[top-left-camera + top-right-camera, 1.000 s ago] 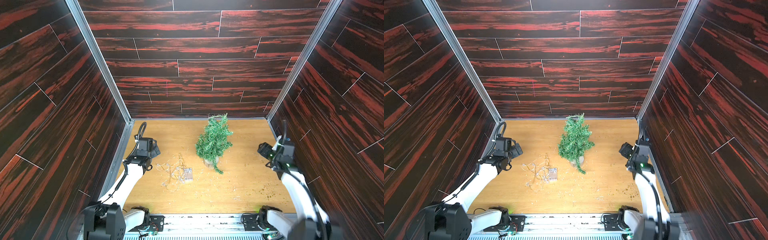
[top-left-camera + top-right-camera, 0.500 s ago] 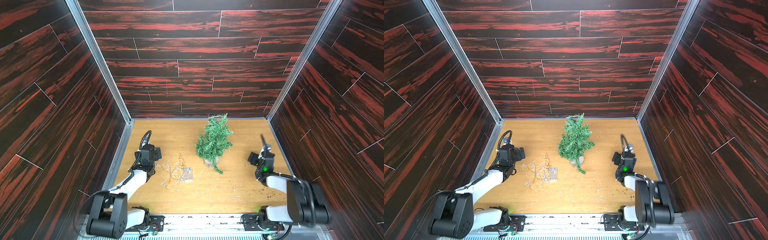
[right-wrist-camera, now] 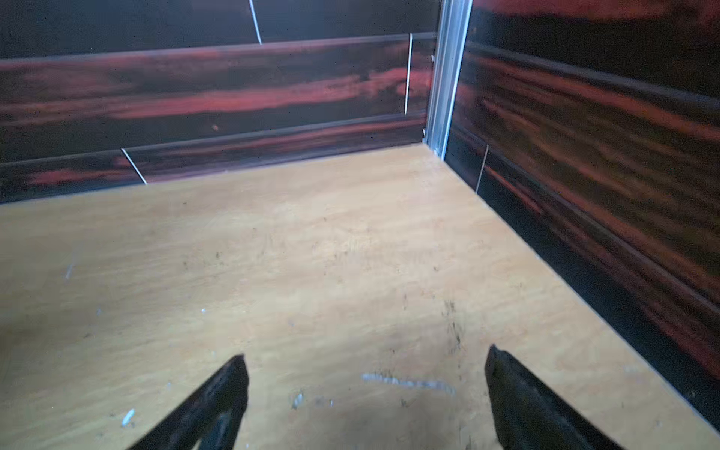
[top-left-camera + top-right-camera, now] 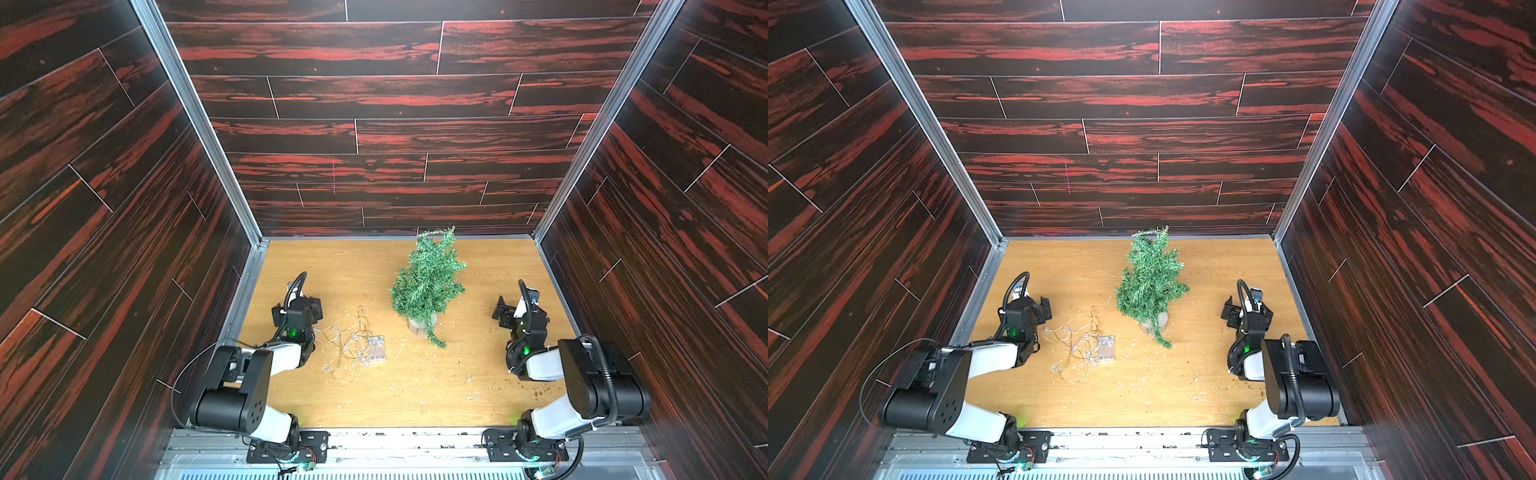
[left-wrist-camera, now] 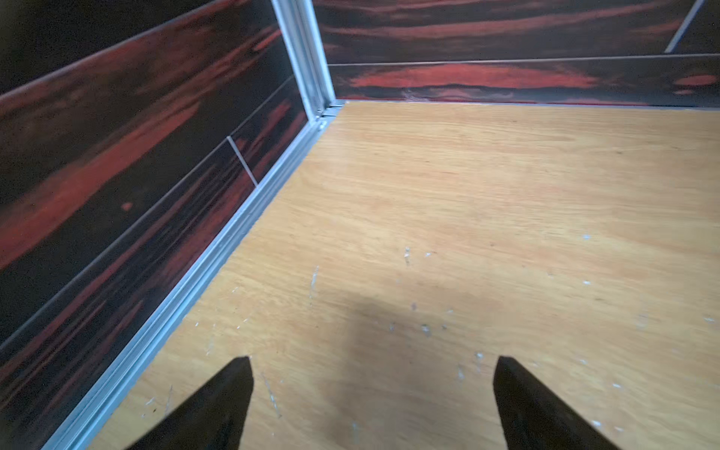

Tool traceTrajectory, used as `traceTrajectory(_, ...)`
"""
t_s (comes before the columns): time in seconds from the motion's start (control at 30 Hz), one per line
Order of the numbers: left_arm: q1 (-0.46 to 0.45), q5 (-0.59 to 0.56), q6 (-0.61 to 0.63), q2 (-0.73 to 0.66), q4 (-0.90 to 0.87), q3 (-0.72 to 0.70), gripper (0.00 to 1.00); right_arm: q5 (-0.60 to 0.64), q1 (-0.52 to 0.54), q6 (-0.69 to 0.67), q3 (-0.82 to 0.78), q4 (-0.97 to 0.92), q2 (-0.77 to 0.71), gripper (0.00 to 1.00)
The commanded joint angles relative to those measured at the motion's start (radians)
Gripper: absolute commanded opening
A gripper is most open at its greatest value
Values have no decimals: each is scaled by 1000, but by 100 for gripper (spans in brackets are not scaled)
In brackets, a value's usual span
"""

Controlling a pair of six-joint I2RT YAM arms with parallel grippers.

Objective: Remove string lights from the small christmas tree
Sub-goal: Reset both arms

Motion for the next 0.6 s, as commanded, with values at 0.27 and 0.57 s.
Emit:
traceTrajectory(0.27, 90, 149, -27, 54, 179, -23, 100, 0, 2, -19, -5, 81, 18, 99)
traceTrajectory(0.57, 93, 154, -30, 38, 111, -9, 100, 1, 2, -19, -6, 81, 18, 99)
